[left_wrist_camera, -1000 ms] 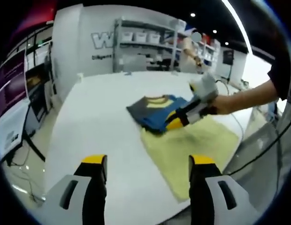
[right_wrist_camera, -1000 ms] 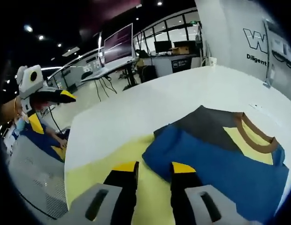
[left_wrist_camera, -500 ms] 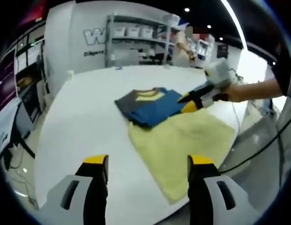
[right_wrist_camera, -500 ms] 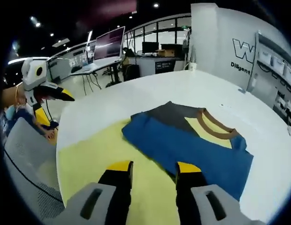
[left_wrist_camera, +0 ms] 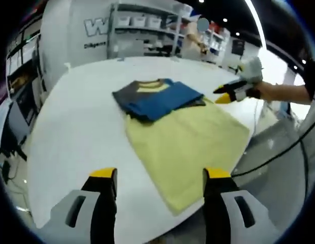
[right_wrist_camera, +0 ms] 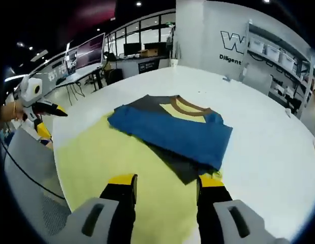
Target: Fold the garment on the visible template until the final outline fits inside the template.
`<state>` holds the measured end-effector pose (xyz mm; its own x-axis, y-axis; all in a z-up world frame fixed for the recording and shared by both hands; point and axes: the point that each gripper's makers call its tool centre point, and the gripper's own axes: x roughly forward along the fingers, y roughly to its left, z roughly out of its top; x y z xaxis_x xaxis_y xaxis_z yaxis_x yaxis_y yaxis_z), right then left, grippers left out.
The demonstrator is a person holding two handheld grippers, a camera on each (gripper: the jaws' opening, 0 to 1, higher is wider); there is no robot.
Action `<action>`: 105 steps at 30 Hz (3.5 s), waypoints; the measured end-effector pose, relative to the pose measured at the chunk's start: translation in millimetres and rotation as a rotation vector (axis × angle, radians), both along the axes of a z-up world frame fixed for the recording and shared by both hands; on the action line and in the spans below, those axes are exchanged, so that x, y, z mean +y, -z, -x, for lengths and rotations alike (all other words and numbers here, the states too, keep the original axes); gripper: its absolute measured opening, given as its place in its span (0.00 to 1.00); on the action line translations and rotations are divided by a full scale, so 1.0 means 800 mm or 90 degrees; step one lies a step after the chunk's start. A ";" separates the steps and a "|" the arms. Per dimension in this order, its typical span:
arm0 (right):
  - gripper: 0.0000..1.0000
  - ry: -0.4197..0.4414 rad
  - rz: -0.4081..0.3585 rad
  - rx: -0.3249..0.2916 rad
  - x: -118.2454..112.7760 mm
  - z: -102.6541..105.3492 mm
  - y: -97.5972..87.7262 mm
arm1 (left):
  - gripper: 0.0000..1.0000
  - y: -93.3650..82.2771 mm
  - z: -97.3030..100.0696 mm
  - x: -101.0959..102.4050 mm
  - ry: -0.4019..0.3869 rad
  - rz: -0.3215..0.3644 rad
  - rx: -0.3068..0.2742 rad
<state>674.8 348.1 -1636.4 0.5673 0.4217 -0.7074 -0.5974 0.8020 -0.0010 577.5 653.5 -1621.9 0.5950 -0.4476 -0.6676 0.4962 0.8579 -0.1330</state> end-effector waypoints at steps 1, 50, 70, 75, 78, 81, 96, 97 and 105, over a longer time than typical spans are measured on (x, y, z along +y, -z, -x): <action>0.41 0.009 0.006 0.005 -0.009 0.003 0.003 | 0.58 -0.001 0.001 -0.002 0.001 -0.004 -0.004; 0.07 0.077 -0.028 0.194 -0.086 0.179 0.059 | 0.20 0.070 0.061 0.009 -0.051 -0.054 0.155; 0.00 0.047 -0.048 0.197 -0.076 0.175 0.052 | 0.00 0.073 0.063 0.002 -0.024 -0.092 0.141; 0.00 0.045 -0.057 0.198 -0.073 0.177 0.044 | 0.00 0.066 0.060 0.004 -0.047 -0.068 0.140; 0.00 0.041 -0.068 0.188 -0.071 0.175 0.040 | 0.00 0.062 0.060 0.005 -0.057 -0.047 0.149; 0.00 0.038 -0.075 0.176 -0.068 0.178 0.036 | 0.00 0.051 0.060 0.003 -0.050 -0.041 0.143; 0.00 0.003 -0.136 0.187 -0.066 0.179 -0.023 | 0.00 -0.048 0.067 -0.011 -0.043 -0.003 0.096; 0.00 0.003 -0.138 0.191 -0.065 0.184 -0.029 | 0.00 -0.057 0.069 -0.011 -0.061 0.005 0.092; 0.00 -0.043 -0.165 0.202 -0.050 0.217 -0.076 | 0.00 -0.085 0.099 -0.012 -0.068 0.018 0.085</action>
